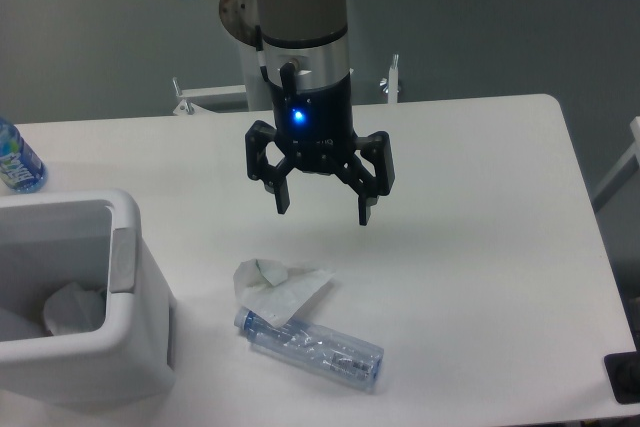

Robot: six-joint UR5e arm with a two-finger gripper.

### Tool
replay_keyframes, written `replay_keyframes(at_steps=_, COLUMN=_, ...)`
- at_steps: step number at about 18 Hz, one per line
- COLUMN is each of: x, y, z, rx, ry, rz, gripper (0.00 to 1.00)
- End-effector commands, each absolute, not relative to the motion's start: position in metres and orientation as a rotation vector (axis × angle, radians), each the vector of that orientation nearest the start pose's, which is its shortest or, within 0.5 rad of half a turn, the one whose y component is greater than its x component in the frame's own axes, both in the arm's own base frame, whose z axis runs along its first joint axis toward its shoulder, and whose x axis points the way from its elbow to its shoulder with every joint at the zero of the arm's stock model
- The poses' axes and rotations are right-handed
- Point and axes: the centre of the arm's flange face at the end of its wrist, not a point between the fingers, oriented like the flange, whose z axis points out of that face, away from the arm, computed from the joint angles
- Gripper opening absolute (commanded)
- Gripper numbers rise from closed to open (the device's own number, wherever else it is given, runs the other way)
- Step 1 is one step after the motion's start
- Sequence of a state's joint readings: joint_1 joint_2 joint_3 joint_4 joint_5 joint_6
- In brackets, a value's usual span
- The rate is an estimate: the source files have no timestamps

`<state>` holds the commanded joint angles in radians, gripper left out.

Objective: Place the trash in the trash can
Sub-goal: 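Lower the open gripper toward the crumpled white tissue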

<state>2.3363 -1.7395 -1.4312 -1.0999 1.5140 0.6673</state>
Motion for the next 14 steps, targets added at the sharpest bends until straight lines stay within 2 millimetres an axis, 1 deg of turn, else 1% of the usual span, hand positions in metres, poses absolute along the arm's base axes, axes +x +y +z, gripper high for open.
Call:
replay_keyframes(at_steps=1, x=-0.312, y=0.527, z=0.523, rx=-2.746, ry=-0.113, rz=0.349, gripper=1.00)
replay_keyframes(at_steps=5, x=-0.309, y=0.524, z=0.497, rx=-2.789, ry=-0.120, rz=0.335, gripper=1.00)
replay_keyframes(at_steps=7, x=-0.300, y=0.527, z=0.484, rx=-2.804, ry=-0.097, rz=0.326, gripper=1.00)
replay_keyframes(at_steps=10, x=-0.291, y=0.526, z=0.451, rx=-2.802, ry=-0.101, rz=0.322, gripper=1.00)
replay_keyframes(at_steps=12, x=-0.281, y=0.522, z=0.420, rx=-2.826, ry=-0.091, rz=0.304, gripper=1.00)
replay_keyframes(at_steps=14, x=-0.266, y=0.526, z=0.395, rx=-2.864, ry=-0.038, rz=0.263, gripper=1.00)
